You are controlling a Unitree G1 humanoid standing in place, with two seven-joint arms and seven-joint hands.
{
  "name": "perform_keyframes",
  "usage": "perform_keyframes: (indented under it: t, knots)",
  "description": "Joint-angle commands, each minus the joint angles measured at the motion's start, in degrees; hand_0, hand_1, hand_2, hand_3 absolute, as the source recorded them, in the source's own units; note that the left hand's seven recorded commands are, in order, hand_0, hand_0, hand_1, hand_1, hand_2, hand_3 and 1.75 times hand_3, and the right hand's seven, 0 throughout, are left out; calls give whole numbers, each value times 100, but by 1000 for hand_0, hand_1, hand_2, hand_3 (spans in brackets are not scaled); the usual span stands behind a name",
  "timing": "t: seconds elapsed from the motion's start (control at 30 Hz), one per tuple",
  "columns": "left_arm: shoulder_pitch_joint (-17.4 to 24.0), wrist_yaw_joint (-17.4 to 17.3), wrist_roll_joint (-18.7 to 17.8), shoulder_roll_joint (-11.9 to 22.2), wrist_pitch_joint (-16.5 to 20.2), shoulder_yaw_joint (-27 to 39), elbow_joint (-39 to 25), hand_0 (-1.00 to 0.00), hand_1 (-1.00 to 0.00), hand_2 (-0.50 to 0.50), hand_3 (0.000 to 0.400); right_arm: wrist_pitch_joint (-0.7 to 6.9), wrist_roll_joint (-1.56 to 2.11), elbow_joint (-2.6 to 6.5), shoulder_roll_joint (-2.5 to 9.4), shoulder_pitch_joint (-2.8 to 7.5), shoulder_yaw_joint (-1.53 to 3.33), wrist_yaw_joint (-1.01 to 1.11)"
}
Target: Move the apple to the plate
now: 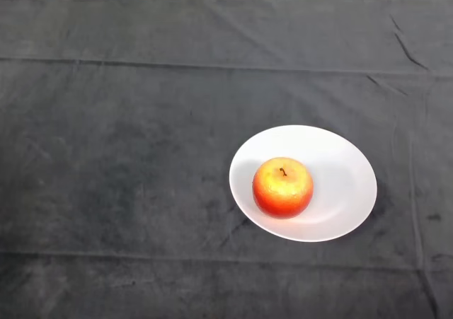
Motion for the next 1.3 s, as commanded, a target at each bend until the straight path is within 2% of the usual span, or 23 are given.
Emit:
perform_keyframes:
  t: [0.03,0.33,0.83,1.3]
  knots:
    - [-238,-41,81,-45,-159,231,228,0,0,0,0,4,103,-207,-24,70,-7,-16]
    - [-359,-177,113,-56,-389,331,601,0,0,0,0,3,105,-198,-28,68,-9,-12]
    - [-476,-259,214,-105,-552,423,841,0,0,0,0,2,106,-184,-34,64,-13,-4]
    - [-484,-242,322,-171,-536,469,773,0,0,0,0,1,107,-175,-38,61,-15,1]
